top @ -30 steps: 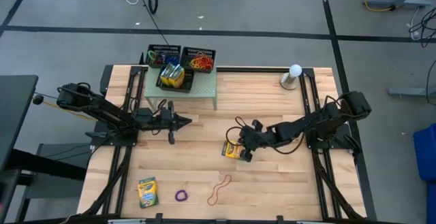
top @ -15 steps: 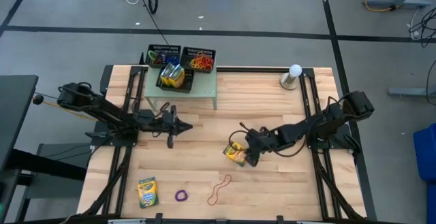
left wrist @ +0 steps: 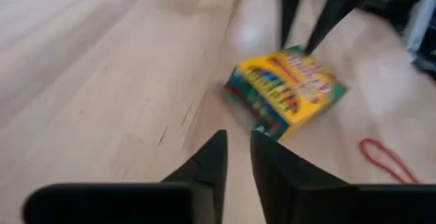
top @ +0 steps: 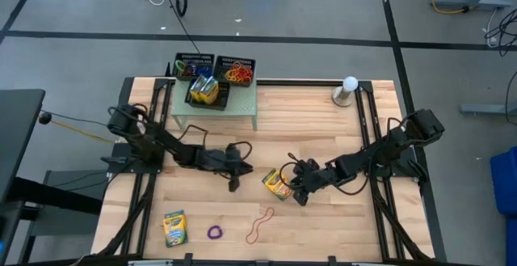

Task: Pick & Place Office Desk Supplies
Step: Put the yellow crayon box into the bottom black bin

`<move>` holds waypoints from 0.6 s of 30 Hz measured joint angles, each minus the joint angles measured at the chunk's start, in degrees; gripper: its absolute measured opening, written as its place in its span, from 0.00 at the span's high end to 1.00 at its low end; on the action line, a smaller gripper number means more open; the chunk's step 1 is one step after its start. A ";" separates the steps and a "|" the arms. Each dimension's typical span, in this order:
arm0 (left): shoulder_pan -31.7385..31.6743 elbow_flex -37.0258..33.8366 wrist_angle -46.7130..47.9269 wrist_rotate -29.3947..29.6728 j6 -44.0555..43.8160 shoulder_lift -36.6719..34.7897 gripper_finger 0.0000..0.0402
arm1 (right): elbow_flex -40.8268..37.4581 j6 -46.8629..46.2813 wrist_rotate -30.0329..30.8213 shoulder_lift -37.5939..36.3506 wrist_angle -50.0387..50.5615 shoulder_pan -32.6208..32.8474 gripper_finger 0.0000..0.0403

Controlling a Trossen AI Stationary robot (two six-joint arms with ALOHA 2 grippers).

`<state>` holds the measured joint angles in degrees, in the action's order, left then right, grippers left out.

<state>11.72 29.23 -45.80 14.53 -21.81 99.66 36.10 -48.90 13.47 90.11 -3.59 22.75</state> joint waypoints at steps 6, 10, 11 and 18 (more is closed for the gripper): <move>-2.34 2.26 2.49 -2.25 -7.35 4.58 0.69 | 0.07 6.29 0.16 3.35 -5.64 -0.55 0.86; -3.28 2.64 2.48 -9.09 -11.89 5.74 0.63 | 0.26 9.30 -0.52 6.54 -10.85 -1.18 0.93; -3.21 3.13 2.15 -10.35 -12.59 6.38 0.62 | 0.22 10.16 -0.63 6.93 -12.07 -1.25 0.94; -1.99 4.62 2.46 -14.27 -15.07 7.28 0.62 | 0.08 12.45 -1.37 7.52 -14.89 -1.84 0.93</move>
<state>9.73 33.86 -43.33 0.26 -36.89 106.94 36.18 -36.46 12.10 97.62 -18.48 20.91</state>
